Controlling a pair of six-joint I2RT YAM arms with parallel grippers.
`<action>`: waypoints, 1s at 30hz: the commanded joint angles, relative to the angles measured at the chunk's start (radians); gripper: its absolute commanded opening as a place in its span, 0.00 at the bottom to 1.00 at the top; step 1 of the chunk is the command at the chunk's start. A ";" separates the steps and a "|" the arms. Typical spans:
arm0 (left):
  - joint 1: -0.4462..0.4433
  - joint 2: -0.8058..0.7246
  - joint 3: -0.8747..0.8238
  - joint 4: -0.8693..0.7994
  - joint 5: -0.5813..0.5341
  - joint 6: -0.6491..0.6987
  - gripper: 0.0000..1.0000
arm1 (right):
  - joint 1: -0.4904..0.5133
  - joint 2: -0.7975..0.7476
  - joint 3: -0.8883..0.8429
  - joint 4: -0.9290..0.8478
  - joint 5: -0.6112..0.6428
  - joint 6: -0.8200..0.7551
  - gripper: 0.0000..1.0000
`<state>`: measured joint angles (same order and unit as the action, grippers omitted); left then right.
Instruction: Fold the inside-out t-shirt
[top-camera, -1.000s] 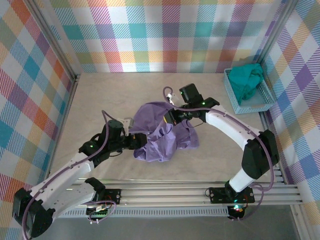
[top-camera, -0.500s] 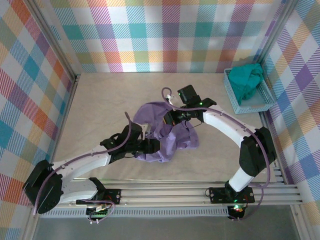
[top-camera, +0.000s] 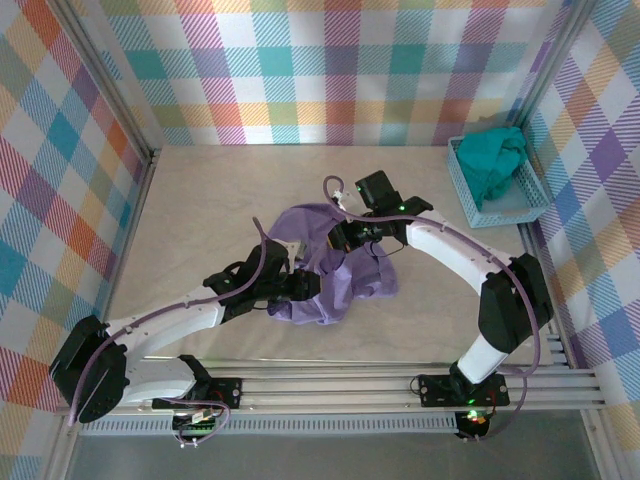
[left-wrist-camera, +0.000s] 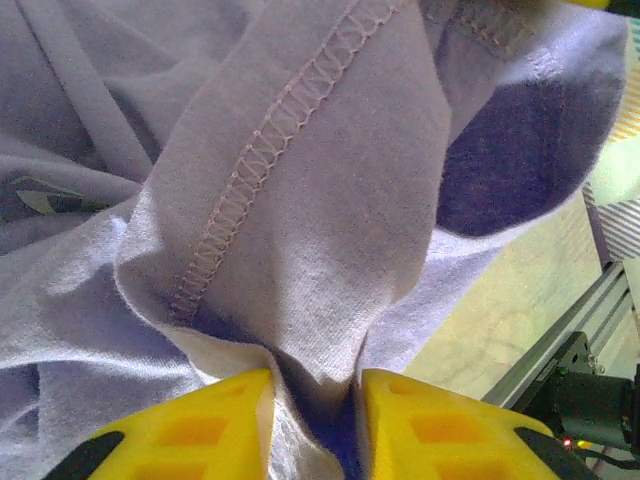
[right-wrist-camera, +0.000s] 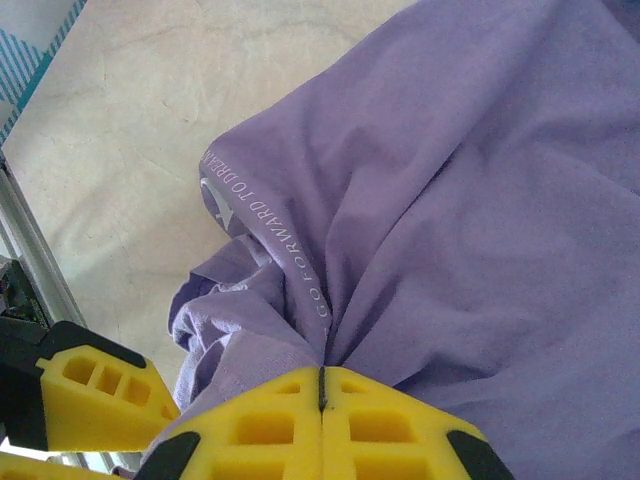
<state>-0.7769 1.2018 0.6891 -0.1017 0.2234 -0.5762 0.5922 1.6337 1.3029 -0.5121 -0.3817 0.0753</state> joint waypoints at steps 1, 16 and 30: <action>-0.013 -0.011 0.033 -0.013 -0.003 0.027 0.24 | -0.012 -0.010 -0.011 0.009 0.001 0.006 0.01; 0.014 -0.231 0.135 -0.227 -0.080 0.171 0.00 | -0.058 -0.016 0.046 0.039 0.098 0.092 0.02; 0.075 -0.227 0.503 -0.367 -0.287 0.366 0.00 | -0.058 -0.232 0.036 0.401 0.194 0.141 0.02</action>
<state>-0.7155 0.9619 1.1442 -0.4286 0.0055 -0.2611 0.5426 1.4429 1.3373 -0.2623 -0.2157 0.2207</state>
